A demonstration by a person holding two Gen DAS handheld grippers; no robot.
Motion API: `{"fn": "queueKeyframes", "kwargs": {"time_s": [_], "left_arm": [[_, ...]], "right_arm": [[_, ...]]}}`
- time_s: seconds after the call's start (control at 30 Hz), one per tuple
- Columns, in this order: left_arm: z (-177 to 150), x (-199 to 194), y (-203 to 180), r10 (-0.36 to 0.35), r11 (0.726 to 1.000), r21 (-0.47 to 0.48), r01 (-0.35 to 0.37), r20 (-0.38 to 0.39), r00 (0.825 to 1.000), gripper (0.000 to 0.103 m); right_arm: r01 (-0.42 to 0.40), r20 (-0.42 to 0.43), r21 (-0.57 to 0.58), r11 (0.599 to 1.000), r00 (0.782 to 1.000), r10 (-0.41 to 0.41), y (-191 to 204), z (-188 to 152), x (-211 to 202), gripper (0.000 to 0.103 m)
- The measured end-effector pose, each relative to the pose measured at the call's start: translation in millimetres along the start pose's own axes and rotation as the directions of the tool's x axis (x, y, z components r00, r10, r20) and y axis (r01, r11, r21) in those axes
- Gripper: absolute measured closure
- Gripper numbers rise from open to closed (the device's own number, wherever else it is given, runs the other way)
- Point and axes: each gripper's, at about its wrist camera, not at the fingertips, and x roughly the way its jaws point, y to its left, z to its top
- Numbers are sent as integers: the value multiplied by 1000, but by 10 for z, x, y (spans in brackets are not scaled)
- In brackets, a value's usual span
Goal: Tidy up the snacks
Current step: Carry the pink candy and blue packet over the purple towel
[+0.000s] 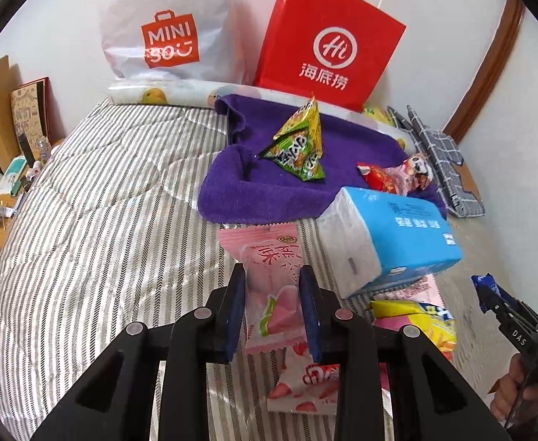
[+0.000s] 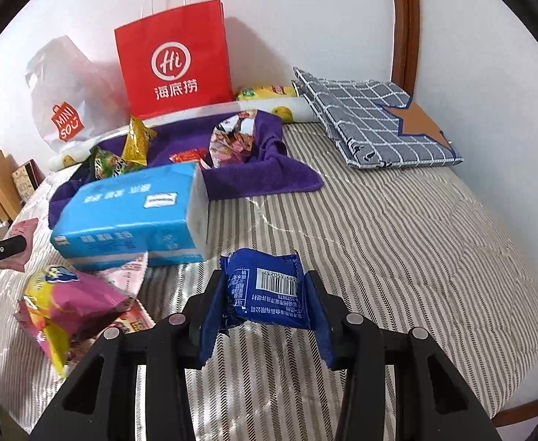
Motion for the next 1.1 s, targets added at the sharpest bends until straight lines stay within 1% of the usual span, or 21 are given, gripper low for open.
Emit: {"fn": "queueKeyframes", "kwargs": {"time_s": [0.23, 0.43, 0.57, 0.77, 1.1], "left_arm": [[-15, -167, -121, -17, 1000, 26, 17, 12, 1000, 75], [-29, -260, -226, -43, 999, 30, 42, 13, 999, 75], [-32, -318, -288, -51, 998, 37, 50, 20, 999, 75], [-39, -356, -367, -75, 996, 39, 75, 10, 997, 75], [-25, -408, -429, -98, 995, 32, 98, 11, 995, 74]], "right_arm": [[0, 38, -15, 1000, 999, 0, 49, 33, -181, 62], [-4, 67, -17, 1000, 998, 5, 63, 54, -330, 62], [-9, 75, -9, 1000, 997, 10, 62, 56, -386, 62], [-17, 83, 0, 1000, 996, 17, 66, 52, -444, 62], [-27, 95, 9, 1000, 995, 26, 70, 64, -490, 62]]}}
